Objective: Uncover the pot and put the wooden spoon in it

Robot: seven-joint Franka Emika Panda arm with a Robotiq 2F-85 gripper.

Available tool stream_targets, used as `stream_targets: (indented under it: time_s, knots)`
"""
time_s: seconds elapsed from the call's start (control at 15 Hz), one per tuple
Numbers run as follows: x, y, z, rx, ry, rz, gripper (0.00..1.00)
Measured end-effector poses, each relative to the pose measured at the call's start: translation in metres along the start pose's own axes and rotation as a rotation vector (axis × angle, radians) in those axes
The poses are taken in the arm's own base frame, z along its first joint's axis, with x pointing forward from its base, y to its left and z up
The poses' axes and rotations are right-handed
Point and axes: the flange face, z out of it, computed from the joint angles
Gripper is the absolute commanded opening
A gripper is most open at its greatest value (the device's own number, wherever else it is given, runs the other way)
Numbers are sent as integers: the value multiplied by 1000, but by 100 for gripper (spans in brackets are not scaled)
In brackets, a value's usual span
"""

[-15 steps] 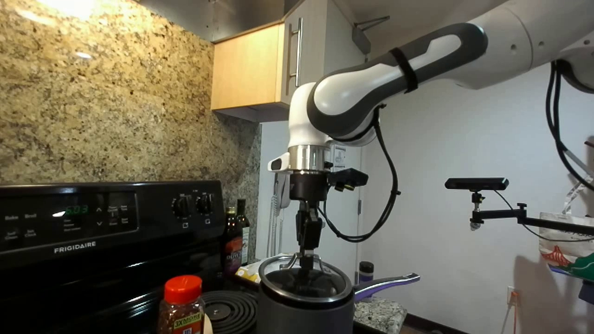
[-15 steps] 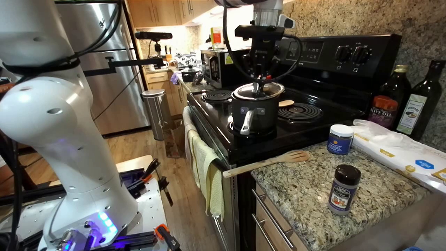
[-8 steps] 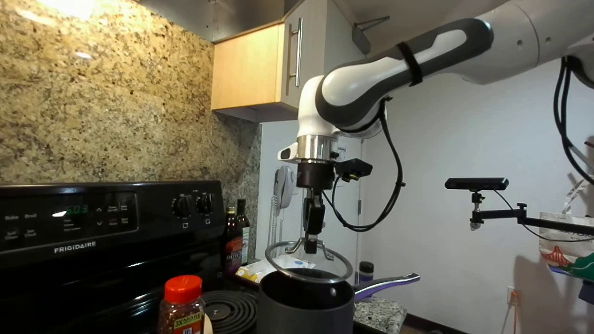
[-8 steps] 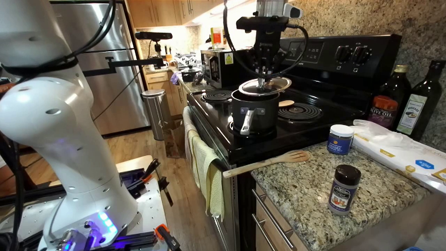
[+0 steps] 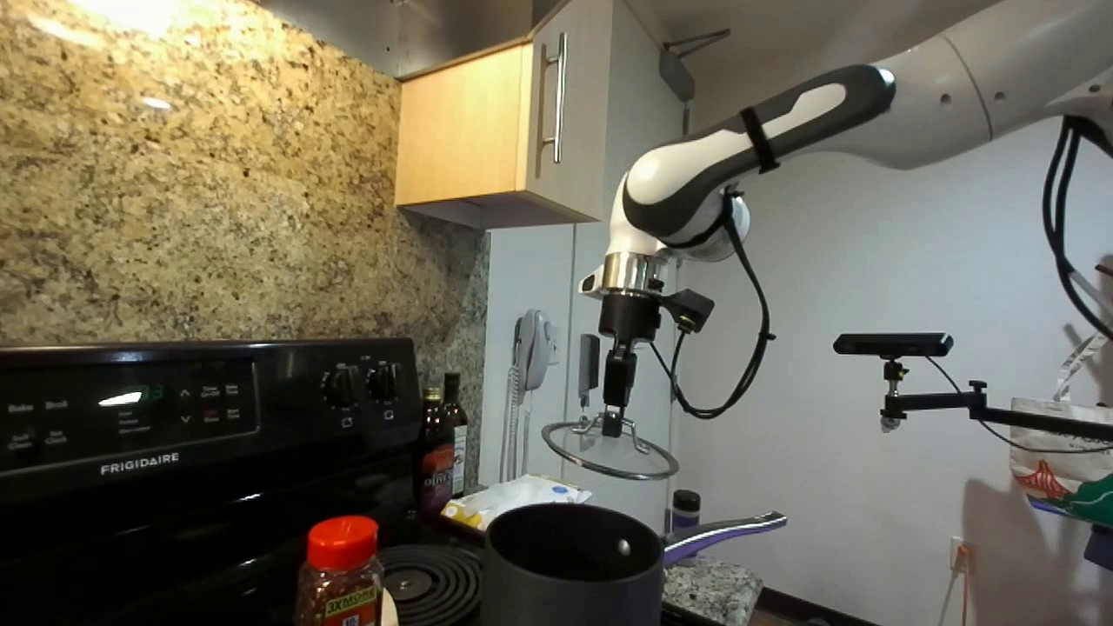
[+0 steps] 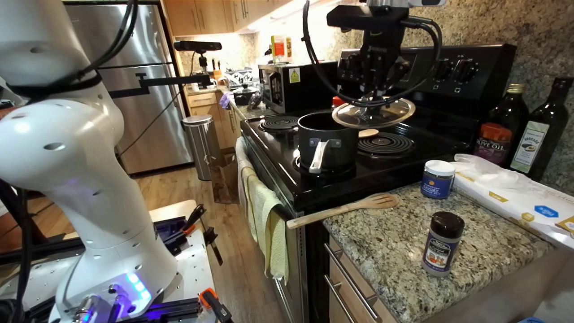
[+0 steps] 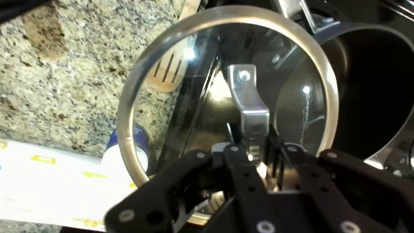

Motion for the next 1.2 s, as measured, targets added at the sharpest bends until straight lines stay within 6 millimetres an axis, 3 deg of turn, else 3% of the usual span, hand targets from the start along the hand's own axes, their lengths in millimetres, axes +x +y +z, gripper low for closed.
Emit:
stream_targets:
  time_s: [0.47,1.2]
  knots:
    - [-6,72,24,24,10,243,13]
    - [9,145,122,81,-95,581,12]
